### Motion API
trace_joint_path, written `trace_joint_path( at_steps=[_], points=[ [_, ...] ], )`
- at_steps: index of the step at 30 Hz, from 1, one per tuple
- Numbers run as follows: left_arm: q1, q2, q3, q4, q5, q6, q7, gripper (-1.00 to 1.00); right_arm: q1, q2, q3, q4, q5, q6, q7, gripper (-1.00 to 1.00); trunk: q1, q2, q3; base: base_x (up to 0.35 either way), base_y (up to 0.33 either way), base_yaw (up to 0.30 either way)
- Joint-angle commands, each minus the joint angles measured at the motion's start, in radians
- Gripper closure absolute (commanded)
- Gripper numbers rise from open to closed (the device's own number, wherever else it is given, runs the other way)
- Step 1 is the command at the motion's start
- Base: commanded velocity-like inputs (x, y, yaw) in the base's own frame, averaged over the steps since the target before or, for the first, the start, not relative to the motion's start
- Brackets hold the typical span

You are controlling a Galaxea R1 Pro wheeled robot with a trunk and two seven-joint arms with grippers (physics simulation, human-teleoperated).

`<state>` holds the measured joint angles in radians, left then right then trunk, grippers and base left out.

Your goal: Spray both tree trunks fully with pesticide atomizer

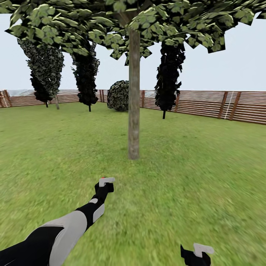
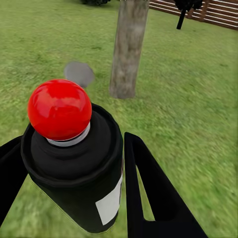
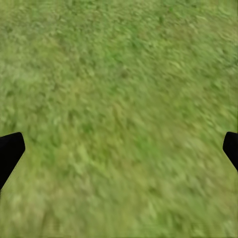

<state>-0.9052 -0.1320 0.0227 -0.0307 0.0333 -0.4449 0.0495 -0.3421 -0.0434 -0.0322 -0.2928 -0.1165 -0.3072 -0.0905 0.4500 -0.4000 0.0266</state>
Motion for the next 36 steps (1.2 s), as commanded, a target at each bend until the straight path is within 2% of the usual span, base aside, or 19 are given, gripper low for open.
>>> trace_joint_path(
  at_steps=[1,14,24,25,27,28,30,31,32,34,35,36],
  points=[
    [0.0,0.0,-0.001,-0.001,0.0,0.0,0.0,1.0,0.0,0.0,0.0,0.0,0.0,-0.001,0.0,-1.0,0.0,0.0,0.0,0.35,0.0,0.0],
    [0.0,0.001,-0.004,-0.001,-0.003,-0.003,0.001,1.0,0.0,0.021,0.002,-0.004,0.0,-0.004,0.001,-1.0,0.0,0.0,0.0,0.336,0.0,0.0],
    [0.0,-0.004,-0.002,-0.001,-0.003,-0.01,0.002,1.0,0.0,0.021,0.003,-0.008,0.001,-0.004,0.002,-1.0,0.0,0.0,0.0,0.13,0.0,0.0],
    [0.0,0.004,-0.001,-0.001,-0.003,-0.008,0.005,1.0,0.0,0.019,0.001,-0.008,0.001,-0.06,0.002,-1.0,0.0,0.0,0.0,0.003,0.0,0.0],
    [0.0,0.007,-0.002,-0.002,-0.003,-0.008,0.005,1.0,0.0,0.019,0.001,-0.008,0.001,-0.069,0.002,-1.0,0.0,0.0,0.0,0.002,0.0,0.0],
    [0.0,0.02,-0.003,-0.003,-0.004,-0.008,0.005,1.0,0.0,0.004,-0.006,-0.008,-0.002,-0.086,-0.003,-1.0,0.0,0.0,0.0,0.0,0.0,0.0],
    [0.0,0.026,-0.003,-0.003,-0.004,-0.007,0.004,1.0,0.0,-0.008,-0.007,-0.01,-0.001,-0.087,-0.003,-1.0,0.0,0.0,0.0,0.0,0.0,0.0],
    [0.0,0.037,-0.004,-0.003,-0.004,-0.006,0.001,1.0,0.0,-0.051,-0.007,-0.044,0.001,-0.086,0.002,-1.0,0.0,0.0,0.0,0.0,0.0,0.0],
    [0.0,0.037,-0.004,-0.003,-0.004,-0.006,-0.001,1.0,0.0,-0.058,-0.007,-0.048,0.001,-0.084,0.003,-1.0,0.0,0.0,0.0,0.0,0.0,0.0],
    [0.0,0.04,-0.004,-0.004,-0.005,-0.005,-0.017,1.0,-0.005,-0.09,-0.006,-0.058,0.001,-0.07,0.013,-1.0,0.0,0.0,0.0,0.0,0.0,0.0],
    [0.0,0.042,-0.006,-0.005,-0.006,-0.004,-0.047,1.0,-0.029,-0.12,-0.006,-0.063,0.001,-0.038,0.036,-1.0,0.0,0.0,0.0,0.0,0.0,0.0],
    [0.0,0.043,-0.007,-0.005,-0.006,-0.003,-0.068,1.0,-0.047,-0.136,-0.006,-0.062,0.0,-0.013,0.053,-1.0,0.0,0.0,0.0,0.0,0.0,0.0]
  ],
)
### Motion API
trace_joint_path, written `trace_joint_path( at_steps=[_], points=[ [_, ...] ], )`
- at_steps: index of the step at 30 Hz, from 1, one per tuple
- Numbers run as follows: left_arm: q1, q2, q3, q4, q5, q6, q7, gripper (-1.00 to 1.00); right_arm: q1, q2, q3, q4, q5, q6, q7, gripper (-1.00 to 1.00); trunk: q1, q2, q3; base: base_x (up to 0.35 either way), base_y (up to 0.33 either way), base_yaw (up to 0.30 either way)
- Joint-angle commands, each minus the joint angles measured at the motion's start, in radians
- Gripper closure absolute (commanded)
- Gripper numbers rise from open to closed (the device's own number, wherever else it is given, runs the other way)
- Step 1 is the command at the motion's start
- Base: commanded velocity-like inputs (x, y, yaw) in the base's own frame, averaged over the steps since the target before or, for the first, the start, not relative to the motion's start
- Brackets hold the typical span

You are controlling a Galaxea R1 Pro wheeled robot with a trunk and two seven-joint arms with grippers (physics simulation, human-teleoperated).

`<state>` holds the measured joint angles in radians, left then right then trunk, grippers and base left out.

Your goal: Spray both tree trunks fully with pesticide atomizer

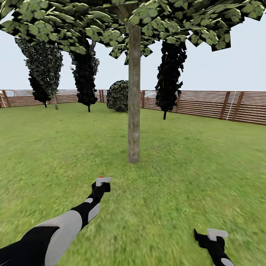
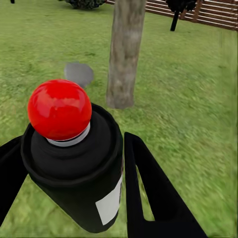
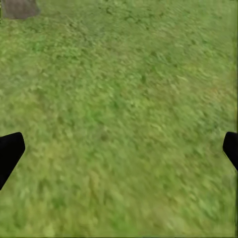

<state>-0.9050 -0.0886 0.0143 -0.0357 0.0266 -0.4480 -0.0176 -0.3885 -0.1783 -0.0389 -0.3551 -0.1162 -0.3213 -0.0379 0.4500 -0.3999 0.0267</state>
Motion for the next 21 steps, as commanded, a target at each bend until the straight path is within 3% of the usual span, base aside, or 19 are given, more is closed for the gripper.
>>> trace_joint_path(
  at_steps=[1,2,3,6,7,8,9,12,13,15,16,19,21],
  points=[
    [0.0,0.002,0.0,-0.001,0.001,0.001,-0.026,1.0,-0.02,-0.017,0.0,0.002,0.0,0.032,0.023,-1.0,0.0,0.0,0.0,0.0,0.0,0.0],
    [0.0,0.005,-0.001,-0.002,0.0,0.002,-0.054,1.0,-0.039,-0.033,0.0,0.006,-0.001,0.065,0.049,-1.0,0.0,0.0,0.0,0.0,0.0,0.0],
    [0.0,0.01,-0.004,-0.008,0.0,0.004,-0.121,1.0,-0.076,-0.065,0.0,0.012,-0.001,0.123,0.11,-1.0,0.0,0.0,0.0,0.0,0.0,0.0],
    [0.0,0.016,-0.006,-0.048,0.0,0.038,-0.241,1.0,-0.124,-0.112,0.001,0.013,-0.001,0.174,0.23,-1.0,0.0,0.0,0.0,0.0,0.0,0.0],
    [0.0,0.021,-0.007,-0.099,-0.001,0.092,-0.335,1.0,-0.154,-0.135,0.001,0.004,0.0,0.193,0.334,-1.0,0.0,0.0,0.0,0.0,0.0,0.0],
    [0.0,0.025,-0.007,-0.131,-0.003,0.126,-0.385,1.0,-0.167,-0.146,0.001,-0.005,0.0,0.2,0.393,-1.0,0.0,0.0,0.0,0.0,0.0,0.0],
    [0.0,0.032,-0.007,-0.193,-0.014,0.189,-0.485,1.0,-0.185,-0.165,0.002,-0.028,0.001,0.211,0.508,-1.0,0.0,0.0,0.0,0.0,0.0,0.0],
    [0.0,0.038,-0.007,-0.267,-0.049,0.254,-0.617,1.0,-0.201,-0.193,0.002,-0.072,0.001,0.222,0.662,-1.0,0.0,0.0,0.0,0.0,0.0,0.0],
    [0.0,0.039,-0.008,-0.298,-0.075,0.28,-0.686,1.0,-0.208,-0.206,0.001,-0.11,0.0,0.228,0.743,-1.0,0.0,0.0,0.0,0.0,0.0,0.0],
    [0.0,0.04,-0.009,-0.319,-0.094,0.297,-0.739,1.0,-0.214,-0.215,0.0,-0.154,-0.002,0.242,0.809,-1.0,0.0,0.0,0.0,0.0,0.0,0.0],
    [0.0,0.04,-0.009,-0.332,-0.106,0.308,-0.776,1.0,-0.219,-0.22,0.0,-0.201,-0.004,0.276,0.86,-1.0,0.0,0.0,0.0,0.0,0.0,0.0],
    [0.0,0.04,-0.009,-0.348,-0.119,0.32,-0.823,1.0,-0.241,-0.223,0.0,-0.319,-0.008,0.4,0.937,-1.0,0.0,0.0,0.0,0.0,0.0,0.0],
    [0.0,0.039,-0.01,-0.352,-0.123,0.327,-0.855,1.0,-0.261,-0.223,0.0,-0.373,-0.01,0.445,0.974,-1.0,0.0,0.0,0.0,0.0,0.0,0.0]
  ],
)
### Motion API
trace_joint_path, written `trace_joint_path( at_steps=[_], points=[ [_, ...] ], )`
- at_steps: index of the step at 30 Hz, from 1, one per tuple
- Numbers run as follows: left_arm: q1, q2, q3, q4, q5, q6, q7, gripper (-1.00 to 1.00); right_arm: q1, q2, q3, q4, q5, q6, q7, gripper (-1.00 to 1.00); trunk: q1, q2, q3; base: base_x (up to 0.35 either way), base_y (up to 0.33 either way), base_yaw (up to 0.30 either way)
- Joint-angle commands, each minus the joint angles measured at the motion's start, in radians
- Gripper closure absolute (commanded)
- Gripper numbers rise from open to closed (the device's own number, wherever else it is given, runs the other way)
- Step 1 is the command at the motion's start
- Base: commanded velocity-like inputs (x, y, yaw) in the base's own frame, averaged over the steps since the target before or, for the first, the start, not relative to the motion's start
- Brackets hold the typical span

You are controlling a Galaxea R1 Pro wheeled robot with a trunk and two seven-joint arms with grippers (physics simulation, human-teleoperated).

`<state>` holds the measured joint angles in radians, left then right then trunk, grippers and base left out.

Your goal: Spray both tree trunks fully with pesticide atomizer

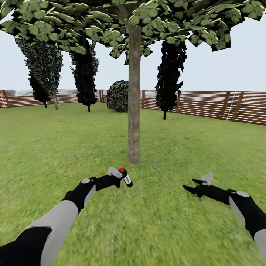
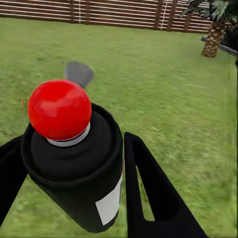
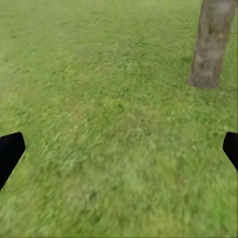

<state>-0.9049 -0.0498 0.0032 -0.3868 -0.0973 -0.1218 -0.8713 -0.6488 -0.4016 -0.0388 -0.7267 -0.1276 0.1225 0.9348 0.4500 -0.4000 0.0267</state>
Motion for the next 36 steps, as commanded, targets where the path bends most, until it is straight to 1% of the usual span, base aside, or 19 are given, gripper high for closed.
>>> trace_joint_path(
  at_steps=[1,3,4,5,6,7,10,11,12,14,15,16,17,18,19,22,24,29,36],
  points=[
    [0.0,-0.003,0.0,-0.003,-0.002,0.023,-0.058,1.0,-0.032,0.0,0.0,-0.034,0.0,0.025,0.03,-1.0,0.0,0.0,0.0,0.0,0.0,0.0],
    [0.0,-0.004,0.0,-0.004,-0.005,0.052,-0.12,1.0,-0.066,0.001,0.001,-0.051,-0.001,0.049,0.047,-1.0,0.0,0.0,0.0,0.0,0.0,0.0],
    [0.0,-0.004,0.0,-0.005,-0.016,0.067,-0.162,1.0,-0.095,0.02,0.001,-0.059,-0.002,0.095,0.057,-1.0,0.0,0.0,0.0,0.0,0.0,0.0],
    [0.0,-0.005,0.0,-0.005,-0.027,0.073,-0.179,1.0,-0.114,0.041,0.002,-0.063,-0.002,0.117,0.062,-1.0,0.0,0.0,0.0,0.0,0.0,0.0],
    [0.0,-0.005,-0.001,-0.005,-0.033,0.075,-0.187,1.0,-0.125,0.054,0.002,-0.064,-0.002,0.125,0.063,-1.0,0.0,0.0,0.0,0.0,0.0,0.0],
    [0.0,-0.005,-0.001,-0.006,-0.05,0.078,-0.203,1.0,-0.145,0.081,0.002,-0.066,-0.002,0.137,0.066,-1.0,0.0,0.0,0.0,0.0,0.0,0.0],
    [0.0,-0.005,-0.001,-0.006,-0.075,0.082,-0.222,1.0,-0.171,0.124,0.003,-0.068,-0.001,0.148,0.068,-1.0,0.0,0.0,0.0,0.0,0.0,0.0],
    [0.0,-0.005,-0.001,-0.006,-0.085,0.084,-0.229,1.0,-0.186,0.154,0.003,-0.068,-0.001,0.152,0.069,-1.0,0.0,0.0,0.0,0.0,0.0,0.0],
    [0.0,-0.005,0.0,-0.006,-0.092,0.085,-0.234,1.0,-0.198,0.184,0.005,-0.069,0.0,0.155,0.07,1.0,0.0,0.0,0.0,0.0,0.0,0.0],
    [0.0,-0.005,0.0,-0.006,-0.097,0.085,-0.236,1.0,-0.206,0.212,0.006,-0.069,0.002,0.157,0.071,1.0,0.0,0.0,0.0,0.0,0.0,0.0],
    [0.0,-0.005,0.0,-0.006,-0.1,0.086,-0.238,1.0,-0.211,0.235,0.007,-0.069,0.003,0.158,0.071,1.0,0.0,0.0,0.0,0.0,0.0,0.0],
    [0.0,-0.005,0.0,-0.006,-0.103,0.086,-0.24,1.0,-0.217,0.266,0.018,-0.069,0.004,0.159,0.072,1.0,0.0,0.0,0.0,0.0,0.0,0.0],
    [0.0,-0.005,0.0,-0.006,-0.103,0.086,-0.24,1.0,-0.217,0.275,0.028,-0.069,0.004,0.16,0.072,1.0,0.0,0.0,0.0,0.0,0.0,0.0],
    [0.0,-0.005,0.0,-0.006,-0.104,0.086,-0.24,1.0,-0.219,0.298,0.074,-0.069,0.005,0.16,0.071,1.0,0.0,0.0,0.0,0.0,0.0,0.0],
    [0.0,-0.005,0.0,-0.006,-0.104,0.086,-0.241,1.0,-0.219,0.312,0.112,-0.067,0.005,0.161,0.07,1.0,0.0,0.0,0.0,0.0,0.0,0.0],
    [0.0,-0.005,0.0,-0.006,-0.105,0.087,-0.241,1.0,-0.219,0.335,0.158,-0.065,0.005,0.161,0.068,1.0,0.0,0.0,0.0,0.0,0.0,0.0],
    [0.0,-0.005,0.0,-0.006,-0.106,0.087,-0.241,1.0,-0.22,0.346,0.175,-0.061,0.005,0.161,0.068,1.0,0.0,0.0,0.0,0.0,0.0,0.0],
    [0.0,-0.005,0.002,-0.005,-0.108,0.087,-0.24,1.0,-0.219,0.359,0.189,-0.038,0.005,0.161,0.069,1.0,0.0,0.0,0.0,0.0,0.0,0.0],
    [0.0,-0.004,0.004,-0.003,-0.108,0.086,-0.236,1.0,-0.22,0.391,0.193,-0.026,0.006,0.16,0.07,1.0,0.0,0.0,0.0,0.0,0.0,0.0]
  ],
)
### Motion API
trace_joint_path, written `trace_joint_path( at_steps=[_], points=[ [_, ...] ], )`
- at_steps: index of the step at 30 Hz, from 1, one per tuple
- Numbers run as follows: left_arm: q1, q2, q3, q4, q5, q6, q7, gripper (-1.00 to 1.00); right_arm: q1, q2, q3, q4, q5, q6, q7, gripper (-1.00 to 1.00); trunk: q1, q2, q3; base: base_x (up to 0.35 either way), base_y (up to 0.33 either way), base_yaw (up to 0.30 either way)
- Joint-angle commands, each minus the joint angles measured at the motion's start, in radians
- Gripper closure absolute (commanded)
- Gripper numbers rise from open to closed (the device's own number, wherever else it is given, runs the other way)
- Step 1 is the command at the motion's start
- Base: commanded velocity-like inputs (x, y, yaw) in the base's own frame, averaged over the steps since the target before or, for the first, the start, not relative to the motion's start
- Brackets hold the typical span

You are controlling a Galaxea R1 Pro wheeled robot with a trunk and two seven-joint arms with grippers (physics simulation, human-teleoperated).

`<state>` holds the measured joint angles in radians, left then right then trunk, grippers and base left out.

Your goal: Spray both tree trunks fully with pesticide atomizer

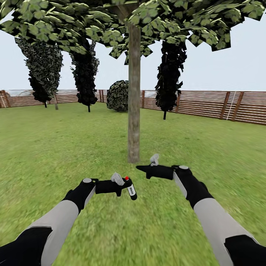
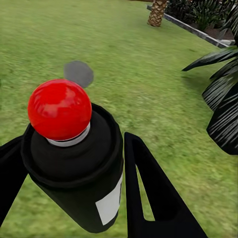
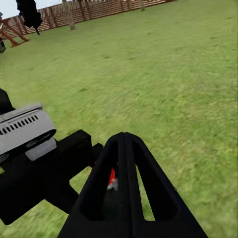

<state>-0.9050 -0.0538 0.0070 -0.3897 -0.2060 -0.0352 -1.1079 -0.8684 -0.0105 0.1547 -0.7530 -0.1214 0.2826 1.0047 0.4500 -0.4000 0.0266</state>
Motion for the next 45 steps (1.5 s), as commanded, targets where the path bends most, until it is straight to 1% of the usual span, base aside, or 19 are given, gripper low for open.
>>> trace_joint_path(
  at_steps=[1,3,5,6,8,9,12,13,16,25,38,45],
  points=[
    [0.0,0.0,0.001,0.0,0.001,0.0,0.0,1.0,0.0,0.006,0.0,0.001,0.0,0.0,0.0,1.0,0.0,0.0,0.0,0.0,0.0,0.0],
    [0.0,0.0,0.001,0.0,0.0,0.0,0.001,1.0,0.0,0.02,0.001,0.003,0.001,0.0,-0.001,1.0,0.0,0.0,0.0,0.0,0.0,0.0],
    [0.0,0.0,0.001,-0.001,0.0,0.0,0.002,1.0,0.0,0.024,0.001,0.007,0.0,0.0,-0.001,1.0,0.0,0.0,0.0,0.0,0.0,0.0],
    [0.0,0.0,0.001,-0.001,0.0,0.0,0.003,1.0,0.0,0.033,0.002,0.019,0.001,0.0,-0.002,1.0,0.0,0.0,0.0,0.0,0.0,0.0],
    [0.0,0.0,0.002,0.0,0.0,0.0,0.003,1.0,0.0,0.039,0.002,0.024,0.001,0.0,-0.003,1.0,0.0,0.0,0.0,0.0,0.0,0.0],
    [0.0,0.0,0.001,0.0,0.0,0.0,0.003,1.0,0.0,0.042,0.008,0.033,0.001,0.0,-0.004,1.0,0.0,0.0,0.0,0.0,0.0,0.0],
    [0.0,0.0,0.001,-0.001,0.0,0.0,0.004,1.0,0.0,0.048,0.057,0.065,0.001,0.0,-0.007,1.0,0.0,0.0,0.0,0.0,0.0,0.0],
    [0.0,0.0,0.001,-0.001,0.0,0.0,0.004,1.0,0.0,0.051,0.066,0.071,0.001,0.0,-0.008,1.0,0.0,0.0,0.0,0.0,0.0,0.0],
    [0.0,0.0,0.001,-0.001,0.0,0.0,0.005,1.0,0.0,0.057,0.076,0.077,0.0,0.0,-0.009,1.0,0.0,0.0,0.0,0.0,0.0,0.0],
    [0.0,0.0,0.001,-0.001,0.0,-0.001,0.005,1.0,0.0,0.068,0.083,0.084,0.001,0.0,-0.01,1.0,0.0,0.0,0.0,0.0,0.0,0.0],
    [0.0,0.0,0.001,-0.001,0.001,-0.002,0.005,1.0,0.0,0.069,0.084,0.085,0.001,0.0,-0.011,1.0,0.0,0.0,0.0,0.0,0.0,0.0],
    [0.0,0.0,0.001,-0.001,0.002,-0.002,0.005,1.0,0.0,0.069,0.085,0.102,0.002,-0.003,-0.012,1.0,0.0,0.0,0.0,0.0,0.0,0.0]
  ],
)
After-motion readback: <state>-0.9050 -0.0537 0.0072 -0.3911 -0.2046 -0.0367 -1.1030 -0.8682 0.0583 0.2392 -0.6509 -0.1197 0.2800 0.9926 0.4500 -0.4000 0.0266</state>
